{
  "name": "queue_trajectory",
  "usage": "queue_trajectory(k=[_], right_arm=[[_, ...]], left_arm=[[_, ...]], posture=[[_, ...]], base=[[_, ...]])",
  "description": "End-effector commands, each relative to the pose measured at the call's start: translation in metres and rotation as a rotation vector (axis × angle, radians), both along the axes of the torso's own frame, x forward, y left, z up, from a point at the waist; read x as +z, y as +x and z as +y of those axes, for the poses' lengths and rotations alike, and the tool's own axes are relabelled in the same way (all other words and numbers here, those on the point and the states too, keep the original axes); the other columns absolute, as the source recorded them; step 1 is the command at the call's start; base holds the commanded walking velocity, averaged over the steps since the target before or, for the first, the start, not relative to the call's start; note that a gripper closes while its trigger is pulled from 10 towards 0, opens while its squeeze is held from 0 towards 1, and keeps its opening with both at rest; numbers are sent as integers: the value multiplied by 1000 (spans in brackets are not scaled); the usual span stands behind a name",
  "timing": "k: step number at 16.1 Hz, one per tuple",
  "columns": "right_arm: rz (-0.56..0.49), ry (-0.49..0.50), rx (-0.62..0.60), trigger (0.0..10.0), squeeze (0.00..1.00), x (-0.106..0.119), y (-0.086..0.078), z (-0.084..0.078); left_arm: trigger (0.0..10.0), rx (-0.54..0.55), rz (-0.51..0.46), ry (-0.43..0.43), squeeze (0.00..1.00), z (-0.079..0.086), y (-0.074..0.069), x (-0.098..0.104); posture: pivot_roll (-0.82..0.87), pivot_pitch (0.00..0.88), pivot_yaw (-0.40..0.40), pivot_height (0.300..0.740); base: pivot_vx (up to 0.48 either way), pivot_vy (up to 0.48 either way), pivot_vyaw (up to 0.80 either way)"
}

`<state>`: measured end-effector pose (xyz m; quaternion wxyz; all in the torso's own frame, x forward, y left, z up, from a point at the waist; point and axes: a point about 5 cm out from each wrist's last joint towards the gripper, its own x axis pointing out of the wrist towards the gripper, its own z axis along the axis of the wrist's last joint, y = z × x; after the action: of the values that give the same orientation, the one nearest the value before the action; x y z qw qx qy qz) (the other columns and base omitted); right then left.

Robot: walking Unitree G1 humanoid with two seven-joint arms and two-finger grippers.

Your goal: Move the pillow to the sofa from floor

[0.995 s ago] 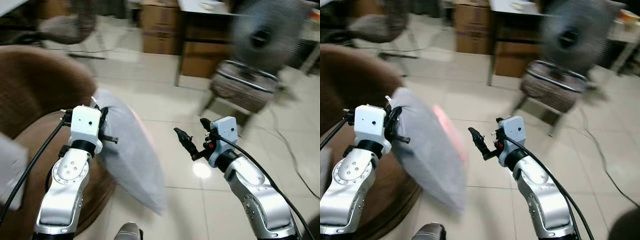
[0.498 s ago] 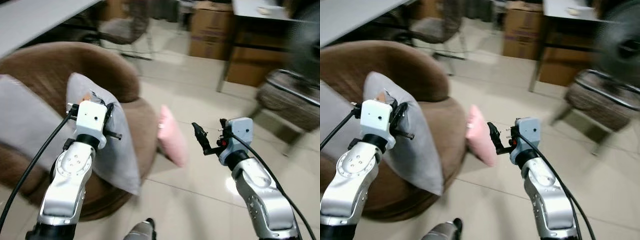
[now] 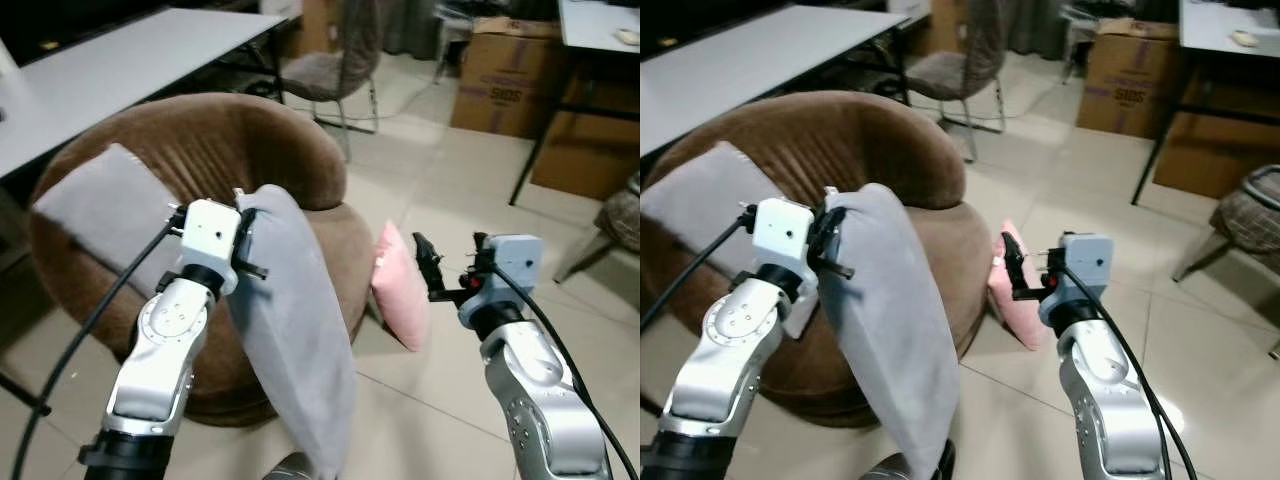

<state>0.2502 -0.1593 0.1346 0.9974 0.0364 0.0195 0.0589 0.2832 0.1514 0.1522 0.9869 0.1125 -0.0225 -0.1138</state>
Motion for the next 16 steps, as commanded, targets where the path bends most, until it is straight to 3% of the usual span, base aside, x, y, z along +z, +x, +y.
queue_trajectory(k=[1,6,16], right_arm=[[-7,11,-9,10000,0,2,-3,0],[10,24,14,10000,0,0,-3,9],[89,-11,15,10000,0,-11,-6,7]], left_arm=[[10000,-12,-71,2,0,-1,4,14],[10000,-1,-74,8,0,1,3,13],[10000,7,-69,19,0,4,2,12]], posture=[[-14,0,88,740],[5,0,64,740],[11,0,57,740]], base=[[0,296,0],[0,311,0],[0,348,0]])
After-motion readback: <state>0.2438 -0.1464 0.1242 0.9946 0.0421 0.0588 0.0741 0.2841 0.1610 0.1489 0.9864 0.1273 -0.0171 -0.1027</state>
